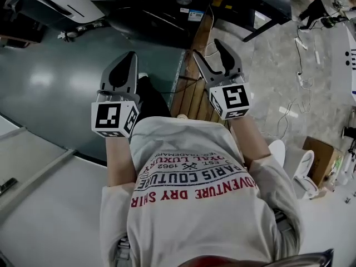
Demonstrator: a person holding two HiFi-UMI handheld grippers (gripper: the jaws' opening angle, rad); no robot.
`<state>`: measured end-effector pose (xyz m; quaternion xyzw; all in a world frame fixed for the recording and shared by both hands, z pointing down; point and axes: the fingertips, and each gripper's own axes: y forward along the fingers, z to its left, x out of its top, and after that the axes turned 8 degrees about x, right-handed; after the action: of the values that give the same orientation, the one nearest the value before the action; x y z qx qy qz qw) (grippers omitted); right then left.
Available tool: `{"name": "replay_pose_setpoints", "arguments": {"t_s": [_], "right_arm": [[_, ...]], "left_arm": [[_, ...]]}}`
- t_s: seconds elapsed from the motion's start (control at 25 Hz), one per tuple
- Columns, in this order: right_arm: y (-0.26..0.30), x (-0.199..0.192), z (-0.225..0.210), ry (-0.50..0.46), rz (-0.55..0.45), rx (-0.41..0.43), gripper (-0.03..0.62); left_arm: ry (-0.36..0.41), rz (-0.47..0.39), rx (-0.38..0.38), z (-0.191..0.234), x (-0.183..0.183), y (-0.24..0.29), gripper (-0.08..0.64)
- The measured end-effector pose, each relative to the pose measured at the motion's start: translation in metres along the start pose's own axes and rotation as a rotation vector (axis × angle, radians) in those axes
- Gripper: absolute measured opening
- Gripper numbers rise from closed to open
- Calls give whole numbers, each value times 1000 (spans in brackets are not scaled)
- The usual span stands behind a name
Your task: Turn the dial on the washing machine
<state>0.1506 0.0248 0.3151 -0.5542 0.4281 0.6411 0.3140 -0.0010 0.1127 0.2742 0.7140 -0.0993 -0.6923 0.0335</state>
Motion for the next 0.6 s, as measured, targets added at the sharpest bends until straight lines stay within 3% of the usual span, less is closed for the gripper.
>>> {"name": "replay_pose_setpoints", "arguments": {"t_s": [0.24,0.6], "right_arm": [[66,7,-23,23,53,-100,259],[154,8,-66,99,161,-350,259]], "left_arm": [[-8,9,-129,43,6,72,15],[-30,65,-376,113,6,188,15]]}}
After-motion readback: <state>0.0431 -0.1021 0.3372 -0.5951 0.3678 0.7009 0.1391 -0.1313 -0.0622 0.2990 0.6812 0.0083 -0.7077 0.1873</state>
